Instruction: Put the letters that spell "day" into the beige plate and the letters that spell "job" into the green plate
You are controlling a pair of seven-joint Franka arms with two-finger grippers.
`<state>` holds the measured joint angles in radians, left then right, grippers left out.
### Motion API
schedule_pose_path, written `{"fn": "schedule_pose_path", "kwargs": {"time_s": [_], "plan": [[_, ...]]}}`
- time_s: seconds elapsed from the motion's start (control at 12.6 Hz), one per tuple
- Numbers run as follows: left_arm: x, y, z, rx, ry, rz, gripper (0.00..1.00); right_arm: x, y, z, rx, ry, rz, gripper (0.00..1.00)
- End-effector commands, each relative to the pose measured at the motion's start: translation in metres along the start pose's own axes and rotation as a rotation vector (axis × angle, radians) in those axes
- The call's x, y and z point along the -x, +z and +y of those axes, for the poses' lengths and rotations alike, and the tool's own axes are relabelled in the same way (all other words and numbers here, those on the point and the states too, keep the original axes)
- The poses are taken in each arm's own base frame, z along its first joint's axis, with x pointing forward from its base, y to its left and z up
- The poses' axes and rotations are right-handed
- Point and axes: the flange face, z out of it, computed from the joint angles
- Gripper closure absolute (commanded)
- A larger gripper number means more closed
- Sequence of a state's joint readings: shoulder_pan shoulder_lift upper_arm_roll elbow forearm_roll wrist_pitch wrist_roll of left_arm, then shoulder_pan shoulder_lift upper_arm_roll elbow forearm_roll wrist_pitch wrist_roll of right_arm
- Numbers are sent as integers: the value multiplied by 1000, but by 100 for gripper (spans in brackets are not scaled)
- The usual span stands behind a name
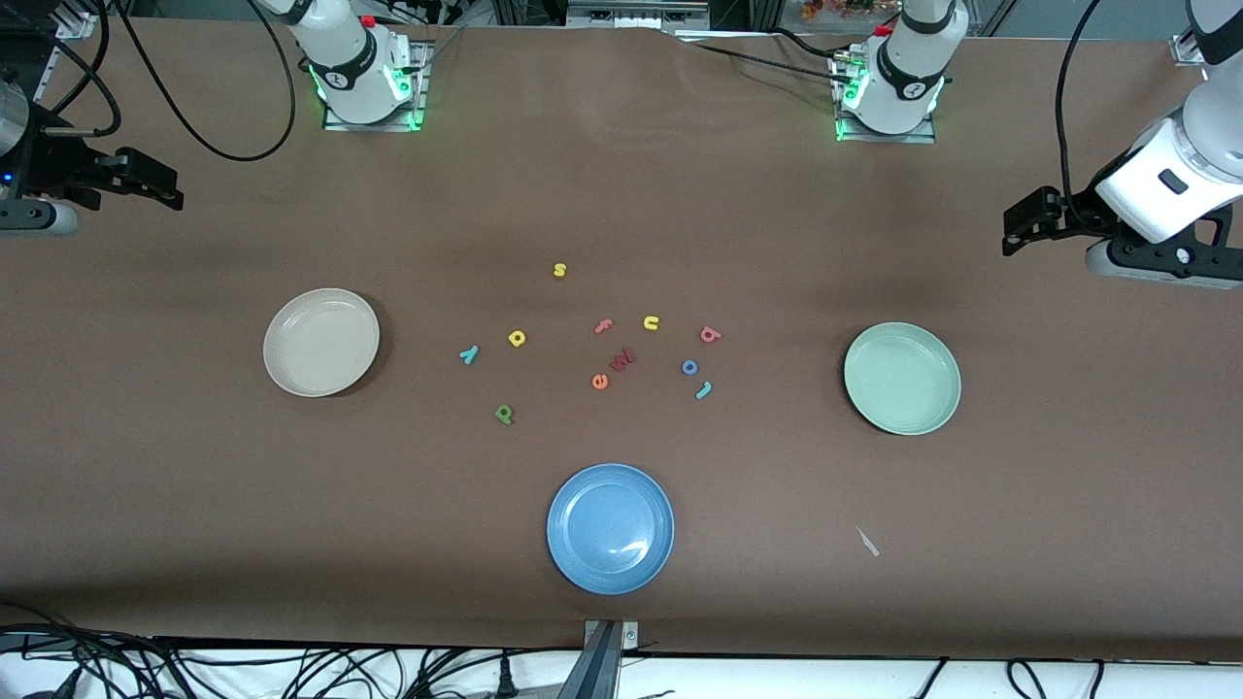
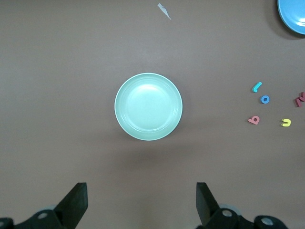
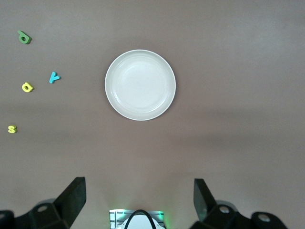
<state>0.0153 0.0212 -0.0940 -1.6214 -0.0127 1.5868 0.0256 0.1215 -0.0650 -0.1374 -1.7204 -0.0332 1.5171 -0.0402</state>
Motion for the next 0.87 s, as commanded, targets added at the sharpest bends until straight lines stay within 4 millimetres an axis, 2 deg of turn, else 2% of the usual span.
{"fn": "schedule_pose_path", "kwargs": {"time_s": [0.0, 0.79], "plan": [[-2, -5, -1, -23, 19, 3, 0, 0, -5, 1, -10, -3, -7, 0], [-2, -5, -2, -24, 19, 3, 0, 0, -5, 1, -10, -2, -7, 0]]}}
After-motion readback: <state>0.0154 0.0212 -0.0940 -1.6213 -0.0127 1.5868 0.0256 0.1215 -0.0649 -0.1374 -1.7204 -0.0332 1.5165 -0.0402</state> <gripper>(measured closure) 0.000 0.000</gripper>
